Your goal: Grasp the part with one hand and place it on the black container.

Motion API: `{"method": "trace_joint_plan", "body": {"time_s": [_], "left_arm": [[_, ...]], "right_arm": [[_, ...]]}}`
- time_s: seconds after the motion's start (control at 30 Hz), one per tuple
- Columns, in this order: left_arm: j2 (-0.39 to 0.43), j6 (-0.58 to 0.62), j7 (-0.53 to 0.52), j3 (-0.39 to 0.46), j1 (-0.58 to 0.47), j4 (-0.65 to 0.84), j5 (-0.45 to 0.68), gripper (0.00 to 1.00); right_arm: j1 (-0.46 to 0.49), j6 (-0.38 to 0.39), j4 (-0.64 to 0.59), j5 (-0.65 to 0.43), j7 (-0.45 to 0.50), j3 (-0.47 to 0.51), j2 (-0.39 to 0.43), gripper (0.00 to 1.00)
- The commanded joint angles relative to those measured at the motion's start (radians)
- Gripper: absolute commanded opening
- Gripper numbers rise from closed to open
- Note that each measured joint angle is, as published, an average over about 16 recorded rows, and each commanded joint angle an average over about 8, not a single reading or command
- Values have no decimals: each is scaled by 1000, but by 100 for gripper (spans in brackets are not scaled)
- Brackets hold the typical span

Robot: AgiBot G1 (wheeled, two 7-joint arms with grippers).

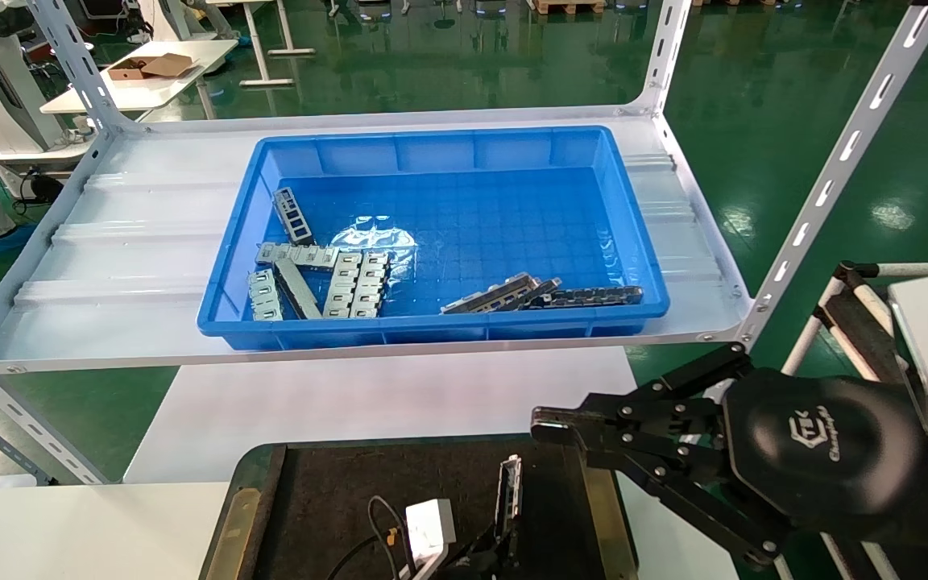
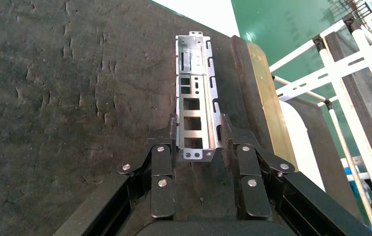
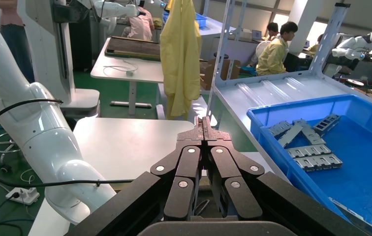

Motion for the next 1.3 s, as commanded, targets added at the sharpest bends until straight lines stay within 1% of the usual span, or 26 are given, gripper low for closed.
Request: {"method": "trace_joint_plan", "body": {"time_s": [0.03,0.1,0.13,0.17,0.53,0.87,1.03,1.3], "left_arm": [[0,-15,2,17,-8,-3,-21,58],[0,-27,3,31,-14,-6,-35,83],[0,-32,2,37,-17,-7,-41,93],[0,-37,2,43,-20,-8,-48,99],[0,-75,-12,96,-45,-18,-96,100],[-18,-68,-32,118,-59,-40,-90,100],[-75,-2,-32,121,-70,-87,-62,100],[-202,177,-36,105,-108,-149,-17,100]], "right_arm": [[0,0,0,0,0,0,0,59],[0,0,0,0,0,0,0,84],[0,0,0,0,0,0,0,94],[0,0,0,0,0,0,0,100],[0,0,0,0,0,0,0,100],[0,0,0,0,0,0,0,100],[0,0,0,0,0,0,0,100],[0,0,0,0,0,-1,0,100]]}}
